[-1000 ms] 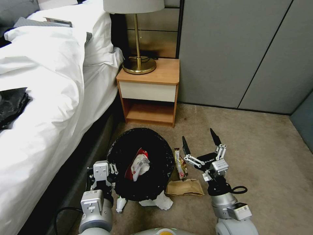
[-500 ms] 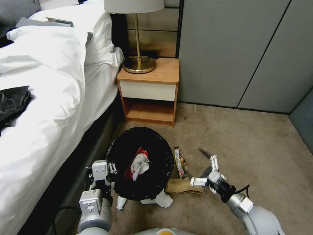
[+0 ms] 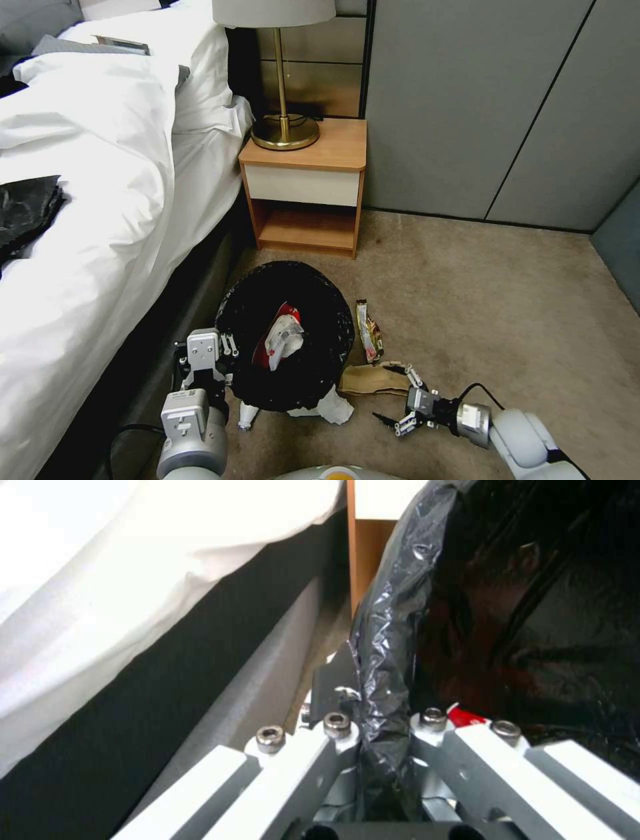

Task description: Pick up the trash bin, then pick up the garbage from the floor and place it into the trash bin.

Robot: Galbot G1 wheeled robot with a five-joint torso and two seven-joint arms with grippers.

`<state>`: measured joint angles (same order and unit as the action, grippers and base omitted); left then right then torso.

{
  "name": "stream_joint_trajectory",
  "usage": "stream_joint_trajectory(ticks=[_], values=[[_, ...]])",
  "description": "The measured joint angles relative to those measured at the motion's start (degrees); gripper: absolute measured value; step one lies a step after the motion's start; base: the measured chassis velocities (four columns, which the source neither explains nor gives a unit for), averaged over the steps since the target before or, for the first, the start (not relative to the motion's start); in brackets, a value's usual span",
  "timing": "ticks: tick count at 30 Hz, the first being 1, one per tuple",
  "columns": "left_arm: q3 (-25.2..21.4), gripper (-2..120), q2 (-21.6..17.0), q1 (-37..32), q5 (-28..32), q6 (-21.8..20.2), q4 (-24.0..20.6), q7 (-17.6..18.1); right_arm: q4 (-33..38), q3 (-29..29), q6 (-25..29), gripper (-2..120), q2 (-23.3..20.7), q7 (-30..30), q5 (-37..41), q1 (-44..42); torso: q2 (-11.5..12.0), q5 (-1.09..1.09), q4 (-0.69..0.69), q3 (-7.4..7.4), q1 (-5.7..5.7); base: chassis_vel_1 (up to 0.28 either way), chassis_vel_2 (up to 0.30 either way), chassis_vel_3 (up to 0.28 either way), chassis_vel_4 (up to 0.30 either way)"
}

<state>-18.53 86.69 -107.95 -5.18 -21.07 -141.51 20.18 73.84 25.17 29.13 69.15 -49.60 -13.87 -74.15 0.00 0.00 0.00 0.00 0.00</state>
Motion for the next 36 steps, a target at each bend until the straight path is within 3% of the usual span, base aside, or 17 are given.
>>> stream_joint_trajectory(ticks=[8, 21, 24, 26, 31, 36], values=[[0.1, 1, 0.4, -0.3, -0.6, 0.2, 0.1, 0.0, -8.9, -1.9, 0.3, 100, 2.1, 6.8, -0.9, 5.4, 0.0, 0.00, 0.00, 0.00, 0.00, 0.000, 0.000, 0.000, 0.000], [0.2, 1, 0.6, -0.6, -1.0, 0.3, 0.3, 0.0, -18.1, -3.2, -0.6, 100, 4.0, 11.0, -2.7, 10.8, 0.0, 0.00, -0.01, 0.00, 0.00, 0.000, 0.000, 0.000, 0.000], [0.1, 1, 0.7, -0.6, -1.0, 0.3, 0.3, 0.0, -18.9, -3.6, -0.4, 93, 4.2, 11.3, -2.5, 10.7, 0.0, 0.00, 0.00, 0.00, 0.00, 0.000, 0.000, 0.000, 0.000], [0.2, 1, 0.7, -0.5, -1.0, 0.3, 0.3, 0.0, -18.7, -4.3, -0.4, 78, 4.3, 11.8, -1.6, 10.0, 0.0, 0.00, 0.00, 0.00, 0.00, 0.000, 0.000, 0.000, 0.000], [0.3, 1, 0.6, -0.5, -1.0, 0.4, 0.3, 0.0, -18.2, -4.5, -0.8, 67, 4.3, 12.1, -1.0, 9.6, 0.0, 0.01, 0.00, 0.00, 0.00, 0.000, 0.000, 0.000, 0.000], [0.2, 1, 0.5, -0.4, -0.9, 0.4, 0.2, -0.1, -17.7, -4.6, -1.0, 47, 4.2, 12.5, -0.3, 9.1, 0.0, 0.00, 0.00, 0.00, 0.00, 0.000, 0.000, 0.000, 0.000]])
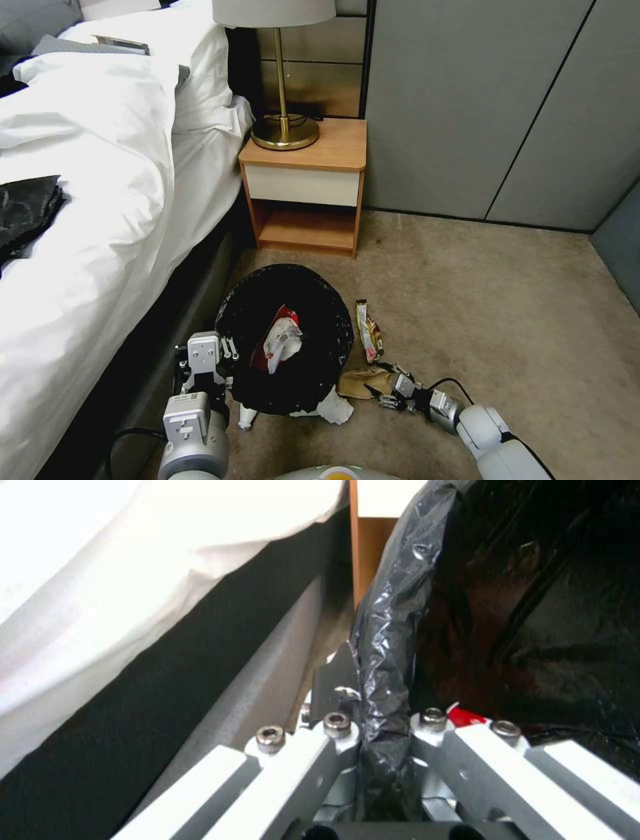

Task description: Pick up the trash bin, then pick up the garbage from the floor and place it into the trash bin.

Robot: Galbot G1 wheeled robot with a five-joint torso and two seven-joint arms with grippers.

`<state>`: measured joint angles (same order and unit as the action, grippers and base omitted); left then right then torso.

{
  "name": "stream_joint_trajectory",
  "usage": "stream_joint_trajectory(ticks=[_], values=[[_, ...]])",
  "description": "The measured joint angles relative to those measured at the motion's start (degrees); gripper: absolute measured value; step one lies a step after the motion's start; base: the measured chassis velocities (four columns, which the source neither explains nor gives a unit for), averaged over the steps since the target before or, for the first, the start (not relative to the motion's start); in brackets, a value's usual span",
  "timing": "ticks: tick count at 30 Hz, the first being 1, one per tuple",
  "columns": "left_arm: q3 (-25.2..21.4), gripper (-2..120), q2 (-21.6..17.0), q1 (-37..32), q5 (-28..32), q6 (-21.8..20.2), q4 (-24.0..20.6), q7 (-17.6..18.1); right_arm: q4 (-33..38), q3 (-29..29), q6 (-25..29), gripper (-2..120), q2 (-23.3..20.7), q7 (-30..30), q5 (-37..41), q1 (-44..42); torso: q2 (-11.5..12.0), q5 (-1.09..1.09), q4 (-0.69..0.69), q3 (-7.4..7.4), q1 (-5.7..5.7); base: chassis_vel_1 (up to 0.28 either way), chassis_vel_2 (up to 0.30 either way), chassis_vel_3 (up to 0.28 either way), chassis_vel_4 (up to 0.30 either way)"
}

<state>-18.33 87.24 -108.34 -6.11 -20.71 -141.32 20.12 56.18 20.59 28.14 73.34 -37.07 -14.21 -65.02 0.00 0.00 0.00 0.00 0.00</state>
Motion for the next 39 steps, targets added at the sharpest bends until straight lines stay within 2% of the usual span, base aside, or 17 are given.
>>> stream_joint_trajectory(ticks=[1, 3, 5, 9, 13, 25, 29, 31, 32, 33, 36, 37, 39], values=[[0.0, 1, 0.0, 0.0, 0.0, 0.0, 0.0, 0.0, 0.1, 0.0, 0.0, 41, 0.0, 0.1, 0.1, -0.1, 0.0, 0.00, 0.00, 0.00, 0.00, 0.000, 0.000, 0.000, 0.000], [0.0, 1, 0.0, 0.1, 0.0, 0.0, 0.0, 0.0, 0.2, 0.0, 0.0, 37, 0.0, 0.1, 0.2, -0.2, 0.0, 0.00, 0.00, 0.00, 0.00, 0.000, 0.000, 0.000, 0.000], [0.2, 1, 0.0, 0.1, 0.0, 0.0, 0.0, 0.0, 0.5, 0.0, 0.0, 25, -0.1, 0.3, 0.4, -0.6, 0.0, 0.00, 0.00, 0.00, 0.00, 0.000, 0.000, 0.000, 0.000], [0.2, 1, 0.0, 0.1, 0.0, 0.0, 0.0, 0.0, 0.8, 0.1, -0.1, 17, -0.1, 0.4, 0.7, -0.8, 0.0, 0.00, 0.00, 0.00, 0.00, 0.000, 0.000, 0.000, 0.000], [0.2, 1, -0.1, 0.1, 0.1, 0.0, -0.3, 0.0, 1.4, 0.1, -0.1, 0, -0.3, 0.6, 1.3, -1.1, 0.0, 0.00, -0.01, 0.00, 0.00, 0.000, 0.000, 0.000, 0.000], [0.4, 1, -0.2, 0.0, 0.1, 0.1, -0.3, 0.0, 2.8, 0.3, 0.3, 0, -0.3, 1.0, 3.2, -2.3, 0.0, -0.01, 0.00, 0.00, 0.00, 0.000, 0.000, 0.000, 0.000], [0.4, 1, -0.2, 0.1, 0.1, 0.2, -0.3, 0.0, 6.4, 0.5, 0.6, 0, -0.5, 2.6, 8.2, -4.2, 0.0, 0.00, -0.01, 0.00, 0.00, 0.000, 0.000, 0.000, 0.000], [0.4, 1, -0.2, 0.3, 0.2, 0.2, -0.3, -0.1, 13.7, 1.0, 0.1, 0, -0.8, 5.2, 14.2, -7.5, 0.0, -0.01, 0.00, 0.00, 0.00, 0.000, 0.000, 0.000, 0.000], [0.4, 1, -0.2, 0.4, 0.3, 0.2, -0.2, -0.1, 16.6, 1.5, 0.0, 0, -0.8, 6.2, 15.4, -8.6, 0.0, -0.01, 0.00, 0.00, 0.00, 0.000, 0.000, 0.000, 0.000], [0.4, 1, -0.2, 0.4, 0.3, 0.2, -0.2, -0.1, 16.6, 1.5, 0.0, 0, -0.8, 6.2, 15.4, -8.6, 0.0, -0.01, 0.00, 0.00, 0.00, 0.000, 0.000, 0.000, 0.000], [0.4, 1, -0.4, 0.5, 0.4, 0.2, 0.2, -0.1, 28.0, 4.4, 0.1, 0, -0.6, 10.2, 18.5, -12.8, 0.0, 0.01, 0.00, 0.00, 0.00, 0.000, 0.000, 0.000, 0.000], [0.4, 1, -0.4, 0.5, 0.4, 0.2, 0.2, -0.1, 28.0, 4.4, 0.1, 0, -0.6, 10.2, 18.5, -12.8, 0.0, 0.01, 0.00, 0.00, 0.00, 0.000, 0.000, 0.000, 0.000], [0.5, 1, -0.5, 0.5, 0.4, 0.2, 0.3, -0.1, 36.9, 6.1, 0.4, 0, -0.7, 12.2, 20.9, -14.8, 0.0, 0.01, 0.00, 0.00, 0.00, 0.000, 0.000, 0.000, 0.000]])
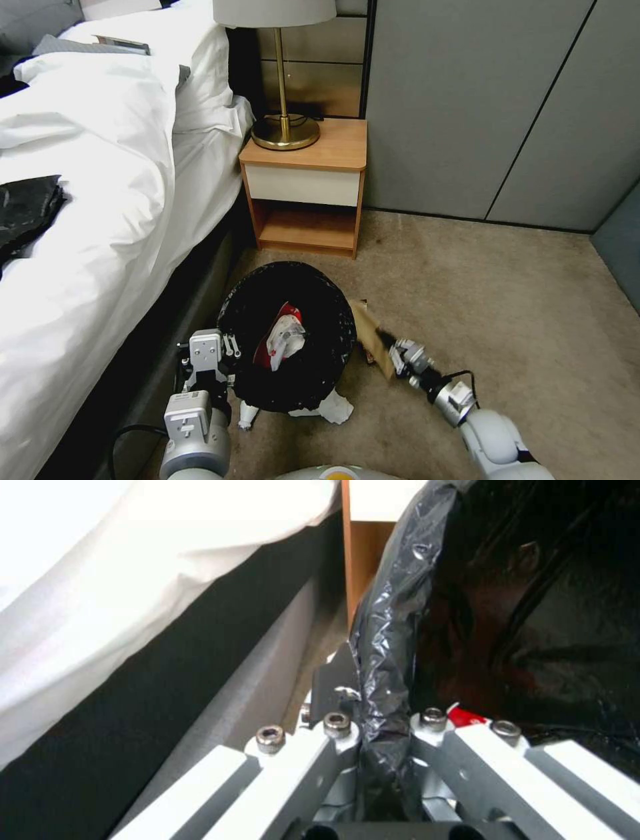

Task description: Pick up the trash bin, then pick up the garbage from the floor and place it into the trash bin.

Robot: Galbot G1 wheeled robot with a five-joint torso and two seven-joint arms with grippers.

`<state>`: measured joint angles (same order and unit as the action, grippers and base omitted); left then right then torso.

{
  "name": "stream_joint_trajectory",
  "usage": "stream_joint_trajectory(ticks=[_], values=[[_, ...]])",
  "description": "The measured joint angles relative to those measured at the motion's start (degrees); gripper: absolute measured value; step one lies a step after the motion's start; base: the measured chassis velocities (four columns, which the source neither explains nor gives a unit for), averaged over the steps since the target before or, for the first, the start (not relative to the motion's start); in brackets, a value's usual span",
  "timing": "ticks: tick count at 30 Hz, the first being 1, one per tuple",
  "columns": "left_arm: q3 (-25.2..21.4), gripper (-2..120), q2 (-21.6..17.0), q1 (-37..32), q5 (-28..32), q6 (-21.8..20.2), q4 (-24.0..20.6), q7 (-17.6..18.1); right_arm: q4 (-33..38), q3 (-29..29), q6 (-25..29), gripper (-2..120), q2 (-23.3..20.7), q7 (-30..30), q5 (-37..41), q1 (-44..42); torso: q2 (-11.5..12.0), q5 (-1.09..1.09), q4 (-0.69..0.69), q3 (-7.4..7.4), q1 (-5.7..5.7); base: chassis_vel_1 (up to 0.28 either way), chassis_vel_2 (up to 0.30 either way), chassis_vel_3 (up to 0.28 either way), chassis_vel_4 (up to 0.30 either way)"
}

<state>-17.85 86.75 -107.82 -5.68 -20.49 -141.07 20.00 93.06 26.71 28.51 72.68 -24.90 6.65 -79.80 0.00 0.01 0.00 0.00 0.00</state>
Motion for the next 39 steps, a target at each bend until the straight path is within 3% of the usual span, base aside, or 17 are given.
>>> stream_joint_trajectory(ticks=[5, 10, 17, 23, 29, 39], values=[[0.0, 1, -0.2, 0.0, 0.1, 0.0, 0.1, 0.0, 14.5, 2.6, 0.2, 0, -0.2, 1.2, 2.6, -1.7, 0.0, 0.00, -0.01, 0.00, 0.00, 0.000, 0.000, 0.000, 0.000], [0.0, 1, -0.2, 0.0, 0.1, 0.0, 0.1, 0.0, 21.7, 2.8, -0.4, 0, -0.4, 1.6, 4.1, -1.8, 0.0, -0.01, 0.00, 0.00, 0.00, 0.000, 0.000, 0.000, 0.000], [0.5, 1, -0.1, 0.1, 0.1, 0.1, 0.6, 0.0, 33.1, -4.2, -0.9, 0, -0.1, 2.1, 3.6, -3.9, 0.0, 0.00, 0.00, 0.00, 0.00, 0.000, 0.000, 0.000, 0.000], [0.7, 1, -0.1, 0.5, 0.1, 0.1, 1.0, 0.0, 32.2, -11.1, -0.2, 0, -0.7, 2.6, -1.3, -5.7, 0.0, 0.00, 0.00, 0.00, 0.00, 0.000, 0.000, 0.000, 0.000], [1.3, 1, -0.2, 0.6, 0.0, 0.1, 1.4, 0.0, 25.5, -17.9, -1.7, 0, -1.0, 5.0, -5.3, -3.8, 0.0, -0.01, 0.00, 0.00, 0.00, 0.000, 0.000, 0.000, 0.000], [1.9, 1, 0.1, 0.6, -0.4, 0.4, 1.6, 0.0, 15.6, -21.0, -4.8, 0, 0.9, 7.4, -5.9, -0.2, 0.0, -0.01, 0.00, 0.00, 0.00, 0.000, 0.000, 0.000, 0.000]])
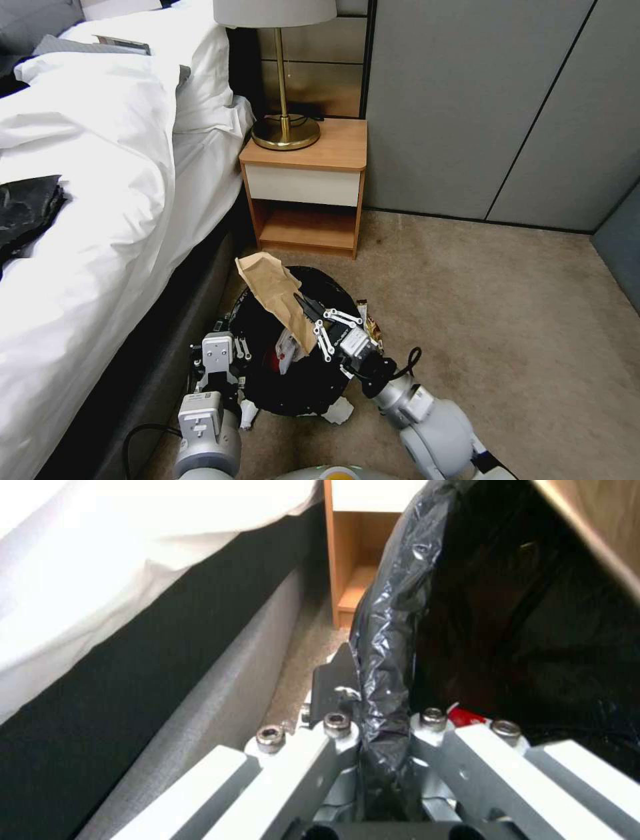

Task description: Pick up the trash bin, then pick up the garbage from the floor and place it into the trash bin.

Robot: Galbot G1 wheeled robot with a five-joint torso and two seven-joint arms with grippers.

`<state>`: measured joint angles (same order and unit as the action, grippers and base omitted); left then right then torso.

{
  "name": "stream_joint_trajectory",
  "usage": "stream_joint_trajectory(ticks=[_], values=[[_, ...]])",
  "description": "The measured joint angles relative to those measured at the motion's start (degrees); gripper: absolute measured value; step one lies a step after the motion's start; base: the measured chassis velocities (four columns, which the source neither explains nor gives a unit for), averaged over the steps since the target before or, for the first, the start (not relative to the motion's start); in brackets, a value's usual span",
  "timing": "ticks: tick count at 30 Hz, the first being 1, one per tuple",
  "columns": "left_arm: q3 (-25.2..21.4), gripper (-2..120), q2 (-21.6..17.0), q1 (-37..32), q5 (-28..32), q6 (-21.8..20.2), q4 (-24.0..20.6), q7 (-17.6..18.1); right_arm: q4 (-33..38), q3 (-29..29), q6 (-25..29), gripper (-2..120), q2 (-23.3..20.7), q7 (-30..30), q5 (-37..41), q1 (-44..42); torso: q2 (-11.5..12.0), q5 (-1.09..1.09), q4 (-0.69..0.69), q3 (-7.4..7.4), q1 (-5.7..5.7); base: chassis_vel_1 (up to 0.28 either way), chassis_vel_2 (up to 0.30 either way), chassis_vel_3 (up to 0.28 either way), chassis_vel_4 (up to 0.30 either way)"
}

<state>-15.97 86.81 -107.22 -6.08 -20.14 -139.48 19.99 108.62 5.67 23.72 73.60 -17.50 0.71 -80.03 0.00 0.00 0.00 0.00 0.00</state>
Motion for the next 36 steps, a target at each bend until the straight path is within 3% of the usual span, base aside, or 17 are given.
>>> stream_joint_trajectory(ticks=[4, 24, 27, 31, 36], values=[[0.0, 1, 0.0, 0.0, 0.0, 0.1, 0.0, 0.0, -2.1, 0.5, -0.3, 1, 0.1, 0.7, -2.1, -0.5, 0.0, 0.00, 0.00, 0.00, 0.00, 0.000, 0.000, 0.000, 0.000], [-1.7, 1, -1.1, 1.0, 1.3, -0.4, -0.5, 0.0, 1.7, 1.4, 3.4, 72, -2.3, 0.5, -4.7, -4.5, 0.0, 0.00, 0.00, 0.00, 0.00, 0.000, 0.000, 0.000, 0.000], [-2.2, 1, -1.3, 1.2, 1.6, -0.6, -0.3, 0.0, 5.0, 1.8, 4.6, 87, -2.9, 0.6, -4.9, -5.1, 0.0, 0.00, 0.00, 0.00, 0.00, 0.000, 0.000, 0.000, 0.000], [-2.4, 1, -1.3, 1.6, 1.8, -0.8, 0.6, 0.0, 9.7, 2.8, 4.8, 98, -3.0, 1.6, -4.9, -5.2, 0.0, 0.00, 0.00, 0.00, 0.00, 0.000, 0.000, 0.000, 0.000], [-2.5, 1, -1.1, 1.9, 1.8, -0.8, 1.2, 0.0, 15.2, 4.6, 4.3, 100, -2.8, 4.6, -4.4, -5.8, 0.0, 0.00, 0.00, 0.00, 0.00, 0.000, 0.000, 0.000, 0.000]])
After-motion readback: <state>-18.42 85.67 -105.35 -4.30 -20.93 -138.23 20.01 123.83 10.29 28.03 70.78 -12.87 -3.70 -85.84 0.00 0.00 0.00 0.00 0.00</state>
